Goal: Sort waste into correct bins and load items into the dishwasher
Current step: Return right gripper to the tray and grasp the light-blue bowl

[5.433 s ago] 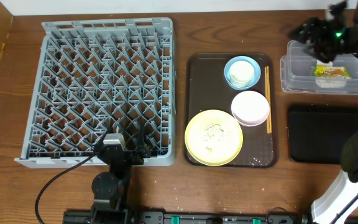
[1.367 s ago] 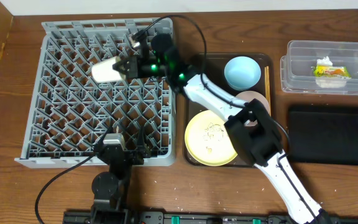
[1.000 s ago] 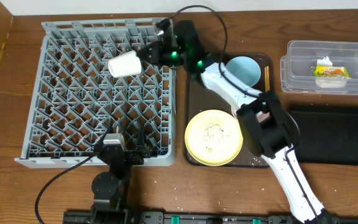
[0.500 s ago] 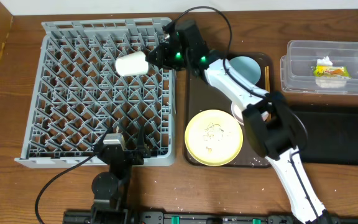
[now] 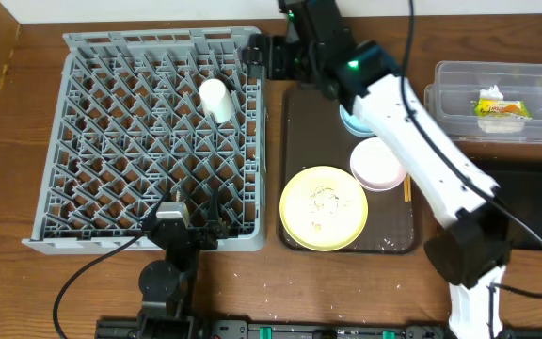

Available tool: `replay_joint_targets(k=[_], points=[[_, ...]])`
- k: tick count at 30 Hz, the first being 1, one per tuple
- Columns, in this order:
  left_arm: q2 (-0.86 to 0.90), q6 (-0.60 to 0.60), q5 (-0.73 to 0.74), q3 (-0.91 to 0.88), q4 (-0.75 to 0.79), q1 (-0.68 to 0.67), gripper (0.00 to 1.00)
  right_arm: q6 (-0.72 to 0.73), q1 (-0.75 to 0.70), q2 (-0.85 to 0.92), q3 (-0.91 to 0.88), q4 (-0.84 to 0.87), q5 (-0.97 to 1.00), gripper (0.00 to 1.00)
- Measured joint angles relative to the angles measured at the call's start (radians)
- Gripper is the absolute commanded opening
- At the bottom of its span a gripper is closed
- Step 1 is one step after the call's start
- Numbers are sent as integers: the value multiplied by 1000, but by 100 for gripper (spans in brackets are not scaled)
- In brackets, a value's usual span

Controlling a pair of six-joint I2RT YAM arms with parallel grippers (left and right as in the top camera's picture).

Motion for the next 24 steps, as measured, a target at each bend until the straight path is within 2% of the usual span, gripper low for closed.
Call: replay_joint_targets(k=[4,6,8,10,15,17,21,24], points=[[0,0,0,0,0,0,94,-13,-17,-21,0,-163,154,97],[0,0,0,0,0,0,94,-20,-48,-14,-3,-232,220,87],[0,0,0,0,0,0,94,-27,-74,-7,-11,-258,261,72],[0,0,0,0,0,0,94,-31,-100,4,-20,-268,300,63],[0,0,0,0,0,0,94,-31,-132,74,-55,-261,364,62],[0,0,0,0,0,0,94,-33,-137,119,-69,-259,372,54],[0,0,0,0,0,0,94,-35,-143,214,-82,-259,369,49],[0,0,0,0,0,0,94,-38,-143,273,-89,-261,351,32]])
